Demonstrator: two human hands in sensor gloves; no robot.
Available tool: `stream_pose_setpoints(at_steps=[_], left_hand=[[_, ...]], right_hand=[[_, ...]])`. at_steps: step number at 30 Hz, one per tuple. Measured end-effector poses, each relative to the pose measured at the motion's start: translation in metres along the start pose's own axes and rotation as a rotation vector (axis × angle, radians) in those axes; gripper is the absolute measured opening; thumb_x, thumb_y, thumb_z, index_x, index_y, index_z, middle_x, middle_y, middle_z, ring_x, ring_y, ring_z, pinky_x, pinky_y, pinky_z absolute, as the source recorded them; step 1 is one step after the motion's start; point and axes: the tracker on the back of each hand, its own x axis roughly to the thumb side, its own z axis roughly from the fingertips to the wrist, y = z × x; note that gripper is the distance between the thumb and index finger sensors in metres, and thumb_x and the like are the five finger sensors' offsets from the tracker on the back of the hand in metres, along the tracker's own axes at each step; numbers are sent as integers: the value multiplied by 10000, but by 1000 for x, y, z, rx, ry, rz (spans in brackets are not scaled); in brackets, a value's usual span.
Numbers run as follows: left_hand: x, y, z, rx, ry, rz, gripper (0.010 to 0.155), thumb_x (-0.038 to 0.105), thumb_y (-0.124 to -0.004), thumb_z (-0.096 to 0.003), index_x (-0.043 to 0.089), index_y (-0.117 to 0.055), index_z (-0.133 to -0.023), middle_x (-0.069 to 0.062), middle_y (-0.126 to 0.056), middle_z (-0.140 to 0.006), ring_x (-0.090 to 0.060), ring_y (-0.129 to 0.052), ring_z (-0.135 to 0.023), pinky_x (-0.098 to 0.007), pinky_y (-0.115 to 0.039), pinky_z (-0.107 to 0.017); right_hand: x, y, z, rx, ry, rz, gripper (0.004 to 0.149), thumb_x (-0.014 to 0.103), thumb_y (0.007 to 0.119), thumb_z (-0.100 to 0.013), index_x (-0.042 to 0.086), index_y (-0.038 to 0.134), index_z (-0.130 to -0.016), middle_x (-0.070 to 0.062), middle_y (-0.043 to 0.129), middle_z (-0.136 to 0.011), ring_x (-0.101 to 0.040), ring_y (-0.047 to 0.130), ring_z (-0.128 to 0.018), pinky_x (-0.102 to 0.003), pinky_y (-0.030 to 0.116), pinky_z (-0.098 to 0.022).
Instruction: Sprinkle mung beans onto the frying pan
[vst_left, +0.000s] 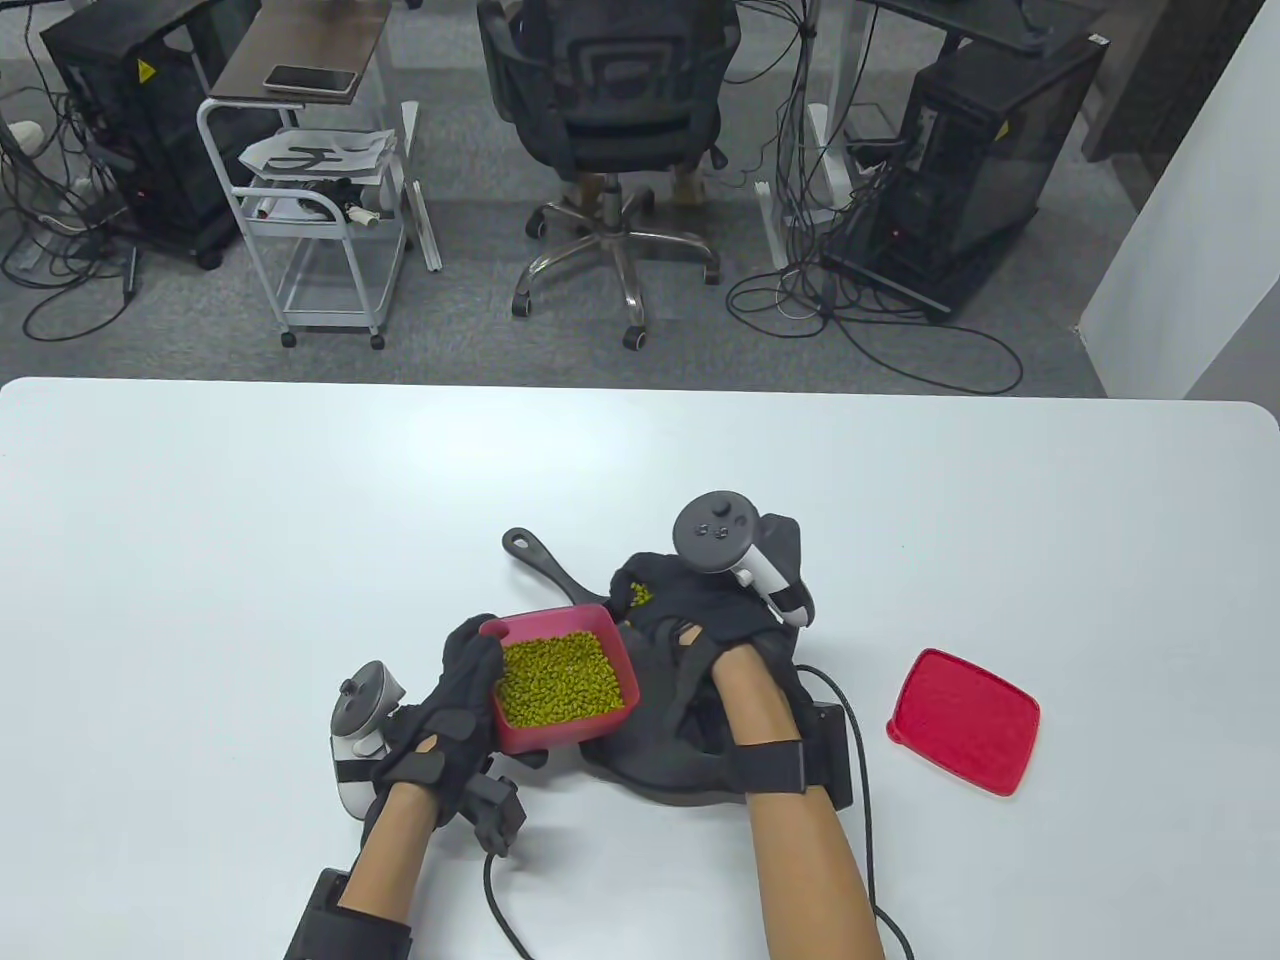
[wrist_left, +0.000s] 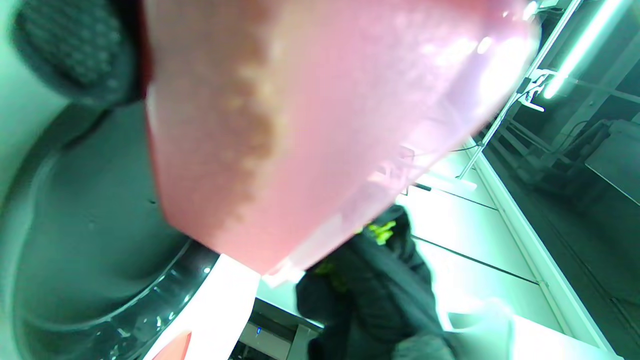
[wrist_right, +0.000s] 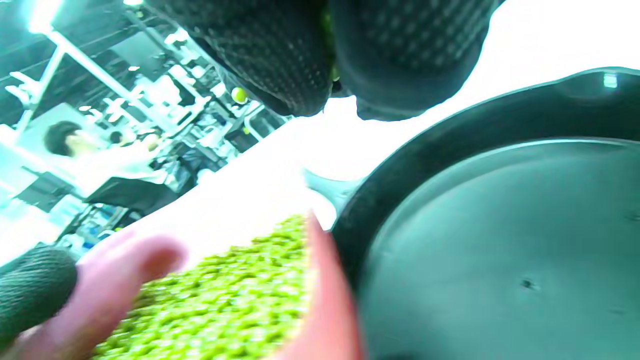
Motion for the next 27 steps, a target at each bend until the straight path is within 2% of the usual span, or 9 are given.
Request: stream_pose_setpoints(at_steps=[4, 8, 12, 17, 21, 27], left_hand=[[3, 4, 1, 6, -13, 21, 770, 718, -577, -532, 356, -202, -1098, -207, -401, -1136, -440, -898, -725, -466, -906, -349], [4, 7, 1, 16, -17, 32, 769, 719, -570, -534, 353, -197, -1099, -209, -399, -1136, -438, -897, -726, -466, -907, -347], [4, 10, 3, 31, -17, 33, 769, 718, -571, -533, 353, -200, -1099, -209, -398, -1136, -439, -896, -726, -466, -906, -347], [5, 10, 3, 30, -17, 38, 766, 719, -568, -534, 356, -199, -1099, -207, -400, -1135, -435, -898, -726, -462, -907, -348], [6, 11, 3, 28, -17, 37, 768, 719, -568, -535, 353, -199, -1100, -207, -400, -1135, -437, -898, -724, -462, -907, -347], [7, 12, 2, 30, -15, 38, 768, 720, -568, -534, 354, -198, -1100, -209, -400, -1135, -436, -898, -725, -463, -907, -348]], right_hand=[[-23, 15, -8, 59, 99, 57, 397, 156, 891, -512, 254, 768, -877, -143, 773, -944, -419, 896, -610, -304, 908, -279], [-32, 35, -18, 98, 116, 61, 404, 158, 874, -520, 240, 768, -900, -155, 772, -951, -425, 889, -635, -319, 911, -314], [-29, 48, -31, 58, 93, 69, 388, 140, 861, -519, 242, 790, -887, -154, 787, -947, -424, 899, -638, -323, 918, -327], [-27, 44, -43, -55, 80, 75, 373, 123, 832, -525, 241, 806, -878, -150, 802, -937, -424, 909, -638, -325, 923, -329], [-32, 32, -50, -116, 117, 186, 372, 111, 808, -528, 242, 810, -876, -150, 803, -938, -425, 909, -638, -327, 925, -328], [-43, 20, -41, -63, 174, 339, 377, 112, 800, -533, 238, 805, -888, -157, 789, -958, -438, 891, -672, -348, 917, -361]])
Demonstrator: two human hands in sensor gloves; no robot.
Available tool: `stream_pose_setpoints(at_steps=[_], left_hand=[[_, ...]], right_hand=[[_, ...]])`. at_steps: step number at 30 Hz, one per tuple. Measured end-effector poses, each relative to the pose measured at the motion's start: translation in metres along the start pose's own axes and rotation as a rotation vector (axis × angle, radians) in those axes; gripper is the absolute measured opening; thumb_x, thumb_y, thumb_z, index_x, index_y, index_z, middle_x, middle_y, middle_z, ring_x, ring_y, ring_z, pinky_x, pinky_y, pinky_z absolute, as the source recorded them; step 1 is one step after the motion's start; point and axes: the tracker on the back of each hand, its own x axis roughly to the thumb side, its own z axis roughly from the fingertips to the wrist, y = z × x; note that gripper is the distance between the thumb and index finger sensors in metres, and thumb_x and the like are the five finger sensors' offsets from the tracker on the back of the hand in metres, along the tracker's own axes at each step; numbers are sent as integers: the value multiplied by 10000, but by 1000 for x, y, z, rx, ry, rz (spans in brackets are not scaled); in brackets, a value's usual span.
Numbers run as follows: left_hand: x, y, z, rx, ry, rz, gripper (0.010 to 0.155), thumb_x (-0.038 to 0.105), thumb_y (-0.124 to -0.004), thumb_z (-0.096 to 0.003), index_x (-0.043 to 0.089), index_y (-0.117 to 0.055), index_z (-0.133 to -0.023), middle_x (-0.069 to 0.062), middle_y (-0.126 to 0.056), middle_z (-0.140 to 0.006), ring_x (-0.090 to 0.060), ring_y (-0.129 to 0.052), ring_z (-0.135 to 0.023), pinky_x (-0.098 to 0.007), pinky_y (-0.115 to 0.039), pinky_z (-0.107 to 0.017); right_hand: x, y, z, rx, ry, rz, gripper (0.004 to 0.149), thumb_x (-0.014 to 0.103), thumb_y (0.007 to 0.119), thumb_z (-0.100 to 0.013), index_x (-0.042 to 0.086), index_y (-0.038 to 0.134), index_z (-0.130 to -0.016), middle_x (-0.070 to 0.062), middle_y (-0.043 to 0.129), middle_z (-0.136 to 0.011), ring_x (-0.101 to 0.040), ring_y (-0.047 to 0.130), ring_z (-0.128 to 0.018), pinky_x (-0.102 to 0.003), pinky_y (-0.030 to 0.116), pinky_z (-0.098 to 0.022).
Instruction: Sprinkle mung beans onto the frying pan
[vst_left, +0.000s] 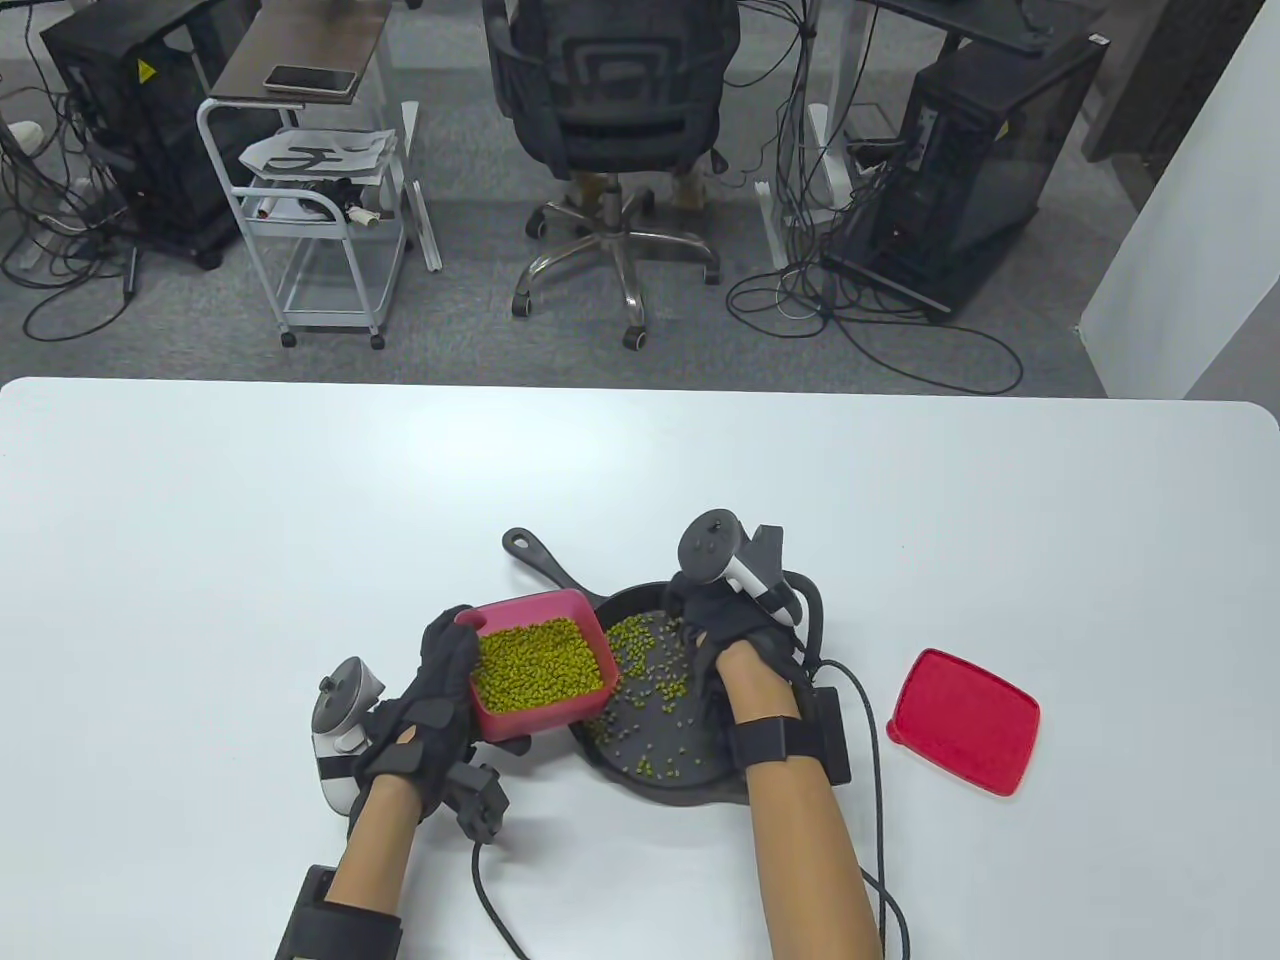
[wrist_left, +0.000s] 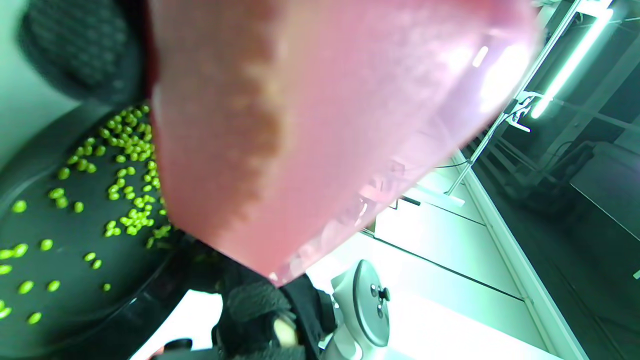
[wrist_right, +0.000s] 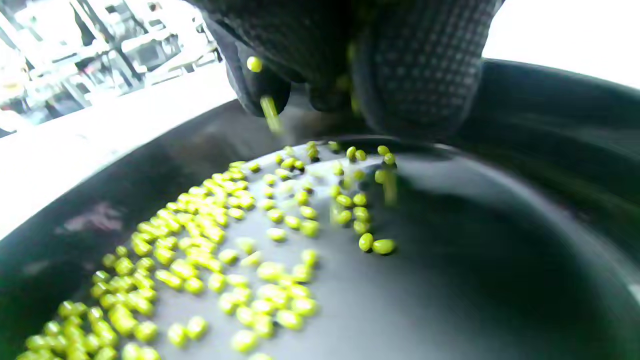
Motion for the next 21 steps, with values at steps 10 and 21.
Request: stream_pose_setpoints(at_steps=[10, 21], left_hand=[[0, 0, 0, -1, 4, -26, 767, 718, -569, -534, 352, -201, -1100, -210, -403, -1133, -439, -898, -723, -466, -909, -339], [-1, -1, 1, -10, 3, -40, 768, 717, -570, -534, 350, -204, -1100, -210, -404, -1133, -440, -898, -722, -467, -908, -338]], right_hand=[[-1, 16, 33, 289, -79, 2, 423, 199, 789, -558, 223, 729, -977, -199, 698, -1048, -490, 799, -793, -424, 862, -479], [4, 2, 43, 323, -159, -168, 526, 371, 734, -582, 198, 625, -1067, -256, 549, -1145, -563, 619, -943, -592, 702, -615]])
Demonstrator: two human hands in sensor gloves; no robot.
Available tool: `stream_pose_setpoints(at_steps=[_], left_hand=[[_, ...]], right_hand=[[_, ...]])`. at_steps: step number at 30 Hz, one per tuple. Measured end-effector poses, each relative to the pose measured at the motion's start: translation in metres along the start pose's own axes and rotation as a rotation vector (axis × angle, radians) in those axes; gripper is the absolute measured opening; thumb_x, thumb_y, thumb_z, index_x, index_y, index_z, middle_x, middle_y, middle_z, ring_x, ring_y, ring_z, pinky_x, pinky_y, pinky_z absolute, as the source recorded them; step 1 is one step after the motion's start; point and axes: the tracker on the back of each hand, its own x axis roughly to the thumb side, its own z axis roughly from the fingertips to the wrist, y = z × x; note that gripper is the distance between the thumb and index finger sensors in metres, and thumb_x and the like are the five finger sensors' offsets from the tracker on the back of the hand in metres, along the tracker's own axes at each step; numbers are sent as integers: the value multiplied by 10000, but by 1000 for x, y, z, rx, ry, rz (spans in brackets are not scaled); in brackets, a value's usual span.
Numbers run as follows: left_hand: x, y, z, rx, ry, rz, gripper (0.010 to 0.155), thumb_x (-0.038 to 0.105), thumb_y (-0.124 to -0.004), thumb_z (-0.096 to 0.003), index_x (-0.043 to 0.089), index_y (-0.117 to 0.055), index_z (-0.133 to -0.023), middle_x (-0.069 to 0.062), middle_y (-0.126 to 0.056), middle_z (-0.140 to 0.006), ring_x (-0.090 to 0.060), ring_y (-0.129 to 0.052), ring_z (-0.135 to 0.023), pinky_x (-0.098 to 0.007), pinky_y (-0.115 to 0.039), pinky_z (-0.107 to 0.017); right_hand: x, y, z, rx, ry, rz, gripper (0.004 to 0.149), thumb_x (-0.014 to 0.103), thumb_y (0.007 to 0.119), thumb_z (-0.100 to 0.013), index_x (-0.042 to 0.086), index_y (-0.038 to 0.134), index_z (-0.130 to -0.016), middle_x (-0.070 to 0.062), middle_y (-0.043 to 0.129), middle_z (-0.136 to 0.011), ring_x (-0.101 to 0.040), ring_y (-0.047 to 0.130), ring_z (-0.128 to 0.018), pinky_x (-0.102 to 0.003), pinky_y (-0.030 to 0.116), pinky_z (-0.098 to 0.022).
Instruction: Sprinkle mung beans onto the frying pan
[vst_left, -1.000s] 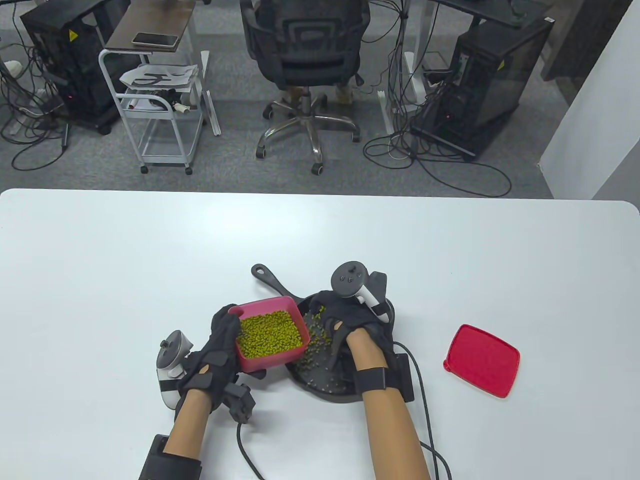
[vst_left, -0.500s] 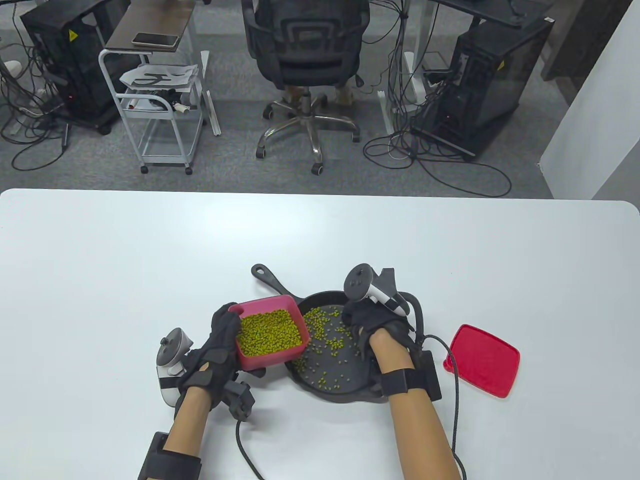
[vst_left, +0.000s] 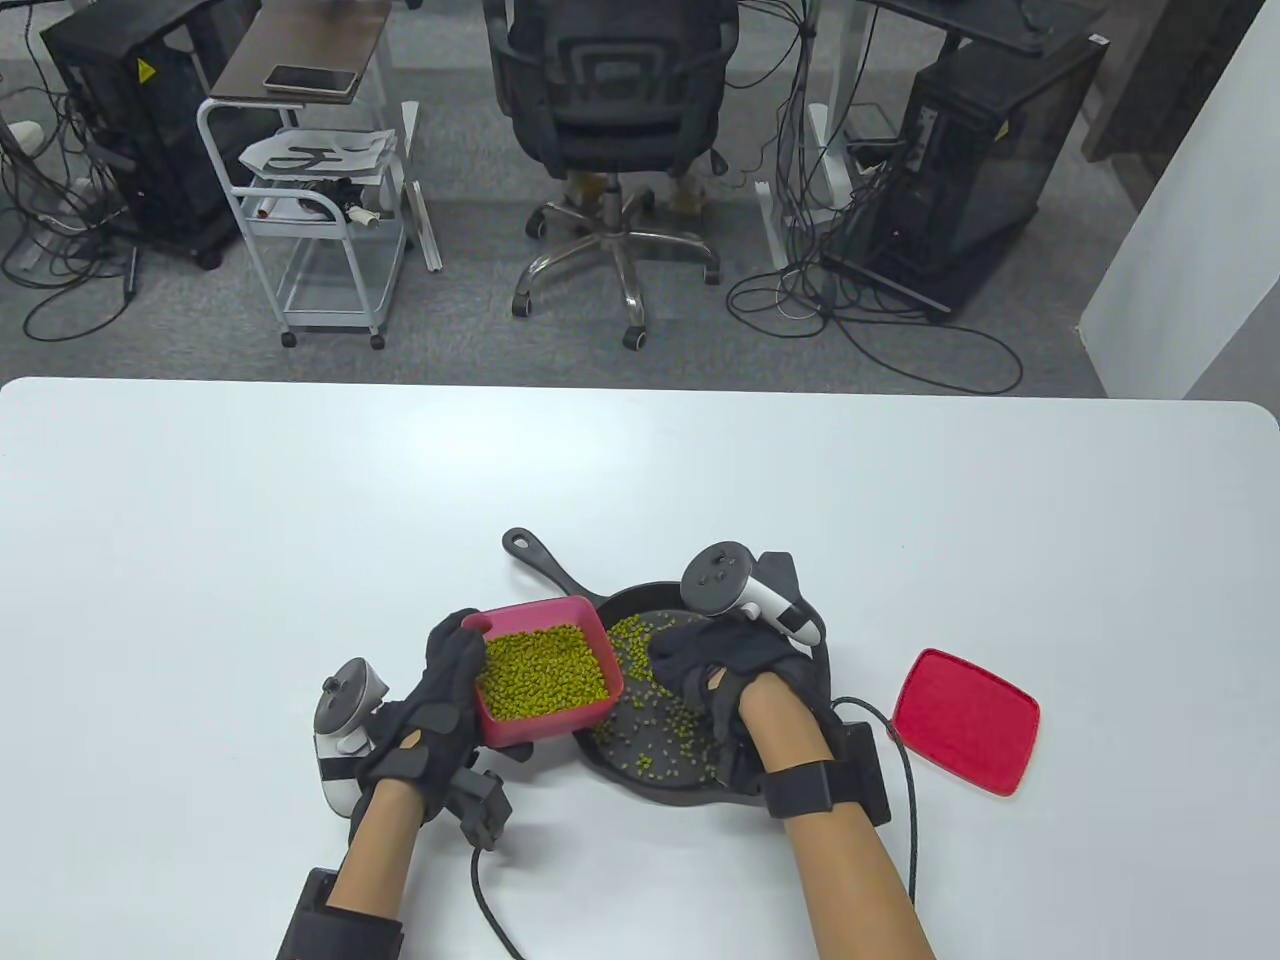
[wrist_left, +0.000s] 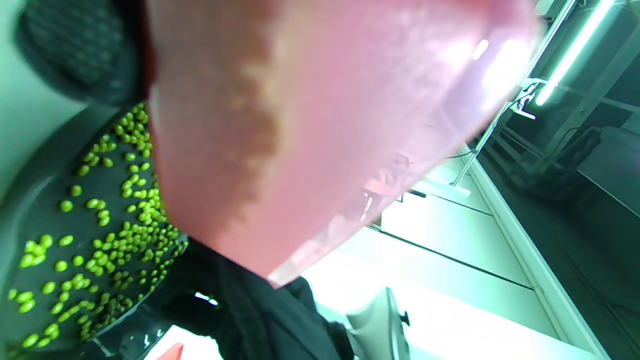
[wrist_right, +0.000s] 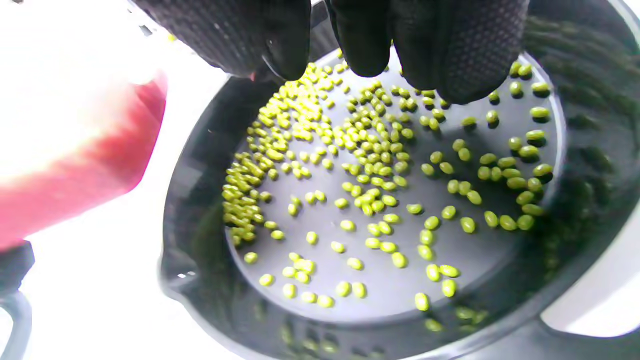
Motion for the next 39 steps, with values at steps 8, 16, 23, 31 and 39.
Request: stream_pose_setpoints(at_steps=[8, 16, 23, 31, 39], left_hand=[[0, -5, -1, -3, 3, -36, 768, 717, -571, -533, 351, -203, -1100, -211, -403, -1133, -442, -896, -723, -470, -907, -339], [0, -14, 1, -30, -6, -51, 763, 715, -567, -532, 352, -208, -1099, -208, -406, -1132, -441, -896, -720, -469, -904, -343], [3, -16, 3, -21, -28, -63, 766, 704, -585, -533, 346, -214, -1100, -219, -400, -1126, -461, -881, -724, -490, -894, -340], [-2, -17, 2, 1, -36, -17, 764, 703, -568, -539, 326, -206, -1097, -229, -389, -1117, -460, -880, -702, -479, -901, -325], [-5, -16, 1, -9, -21, -15, 764, 707, -563, -537, 331, -204, -1097, -223, -388, -1122, -456, -881, -703, -475, -902, -324]], right_hand=[[39, -25, 47, -144, -263, -137, 536, 377, 765, -582, 175, 644, -1064, -262, 591, -1127, -572, 645, -917, -594, 707, -603], [102, 6, 48, -151, -394, 27, 529, 369, 794, -571, 188, 663, -1051, -241, 609, -1125, -551, 666, -917, -574, 722, -605], [125, 42, 17, 8, -208, 259, 754, 400, 865, -528, 202, 457, -1130, -268, 358, -1180, -556, 456, -1006, -575, 684, -635], [131, 42, 2, 30, -181, 205, 813, 327, 957, -481, 173, 466, -1110, -301, 390, -1142, -571, 579, -894, -520, 805, -537], [138, 47, -3, -79, -215, 233, 538, 188, 941, -478, 211, 698, -958, -185, 711, -984, -475, 832, -688, -360, 902, -368]])
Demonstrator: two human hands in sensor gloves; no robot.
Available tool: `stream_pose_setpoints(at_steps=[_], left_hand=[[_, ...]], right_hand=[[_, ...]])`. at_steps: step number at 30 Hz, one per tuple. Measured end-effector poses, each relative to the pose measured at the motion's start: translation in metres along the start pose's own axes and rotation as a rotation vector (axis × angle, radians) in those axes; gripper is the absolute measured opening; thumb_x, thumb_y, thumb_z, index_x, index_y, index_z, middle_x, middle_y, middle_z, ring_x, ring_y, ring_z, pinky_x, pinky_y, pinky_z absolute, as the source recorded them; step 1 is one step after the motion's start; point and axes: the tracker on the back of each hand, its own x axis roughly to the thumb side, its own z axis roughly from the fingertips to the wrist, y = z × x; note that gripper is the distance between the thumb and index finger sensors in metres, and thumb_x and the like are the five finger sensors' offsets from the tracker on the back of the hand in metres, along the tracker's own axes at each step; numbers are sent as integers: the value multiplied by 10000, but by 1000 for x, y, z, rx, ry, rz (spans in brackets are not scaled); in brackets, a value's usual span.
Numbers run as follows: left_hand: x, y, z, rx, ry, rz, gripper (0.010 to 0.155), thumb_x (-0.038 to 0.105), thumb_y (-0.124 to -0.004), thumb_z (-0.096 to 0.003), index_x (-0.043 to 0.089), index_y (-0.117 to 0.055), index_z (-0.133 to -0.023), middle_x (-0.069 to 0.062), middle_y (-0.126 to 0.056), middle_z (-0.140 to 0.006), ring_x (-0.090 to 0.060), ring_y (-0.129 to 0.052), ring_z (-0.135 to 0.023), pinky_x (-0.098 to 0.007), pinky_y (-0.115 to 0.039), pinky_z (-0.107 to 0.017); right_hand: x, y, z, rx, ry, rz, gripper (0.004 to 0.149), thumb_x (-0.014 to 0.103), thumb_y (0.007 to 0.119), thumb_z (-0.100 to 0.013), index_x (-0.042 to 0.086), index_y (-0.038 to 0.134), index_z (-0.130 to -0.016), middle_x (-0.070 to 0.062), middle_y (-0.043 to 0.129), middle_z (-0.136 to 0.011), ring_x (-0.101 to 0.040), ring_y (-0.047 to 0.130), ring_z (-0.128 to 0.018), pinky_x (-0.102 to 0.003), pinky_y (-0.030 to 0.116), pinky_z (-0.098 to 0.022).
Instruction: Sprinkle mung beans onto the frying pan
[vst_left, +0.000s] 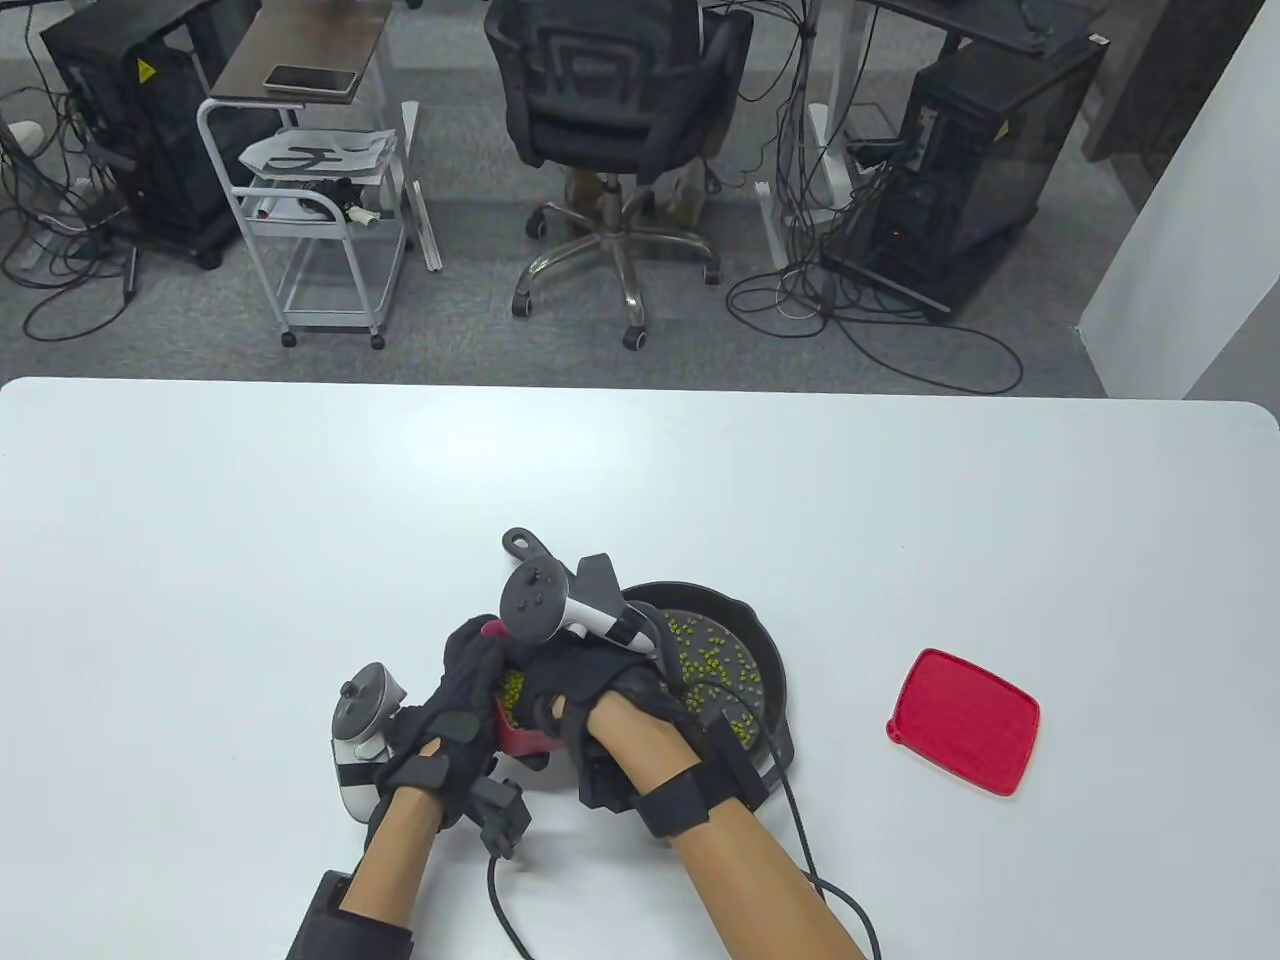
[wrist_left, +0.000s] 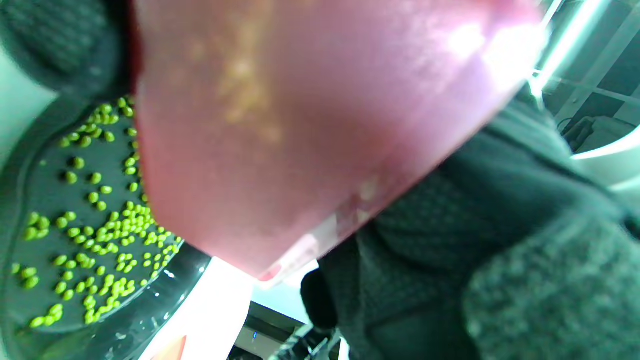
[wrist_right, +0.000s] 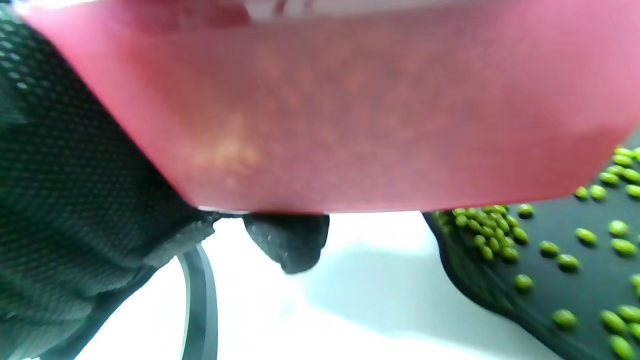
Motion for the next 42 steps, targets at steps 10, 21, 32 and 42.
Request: stream_pose_setpoints(at_steps=[10, 21, 32, 42], left_hand=[[3, -3, 0, -11, -8, -3, 772, 714, -559, -531, 337, -187, -1092, -214, -389, -1126, -441, -890, -715, -467, -907, -339], [1, 3, -1, 9, 16, 8, 771, 712, -560, -532, 333, -192, -1094, -218, -393, -1124, -445, -888, -712, -468, -905, -338], [5, 10, 0, 36, -2, 48, 771, 716, -552, -532, 334, -182, -1091, -215, -390, -1124, -438, -889, -715, -462, -908, -341], [6, 12, 1, 38, -8, 59, 771, 716, -550, -534, 332, -183, -1093, -214, -391, -1124, -436, -891, -714, -461, -909, -340]], right_hand=[[-16, -14, 0, -37, -20, -95, 390, 115, 923, -479, 227, 830, -841, -151, 790, -938, -453, 895, -614, -321, 925, -279], [-50, -53, 20, -156, 8, -225, 386, 117, 919, -482, 230, 830, -840, -149, 788, -940, -449, 894, -616, -318, 926, -280], [-126, -34, 30, -144, 210, -166, 385, 123, 897, -494, 243, 810, -849, -146, 765, -956, -449, 870, -668, -340, 919, -334], [-122, 17, 18, 31, 205, -65, 384, 114, 846, -516, 240, 804, -876, -154, 765, -971, -441, 871, -689, -336, 925, -355]])
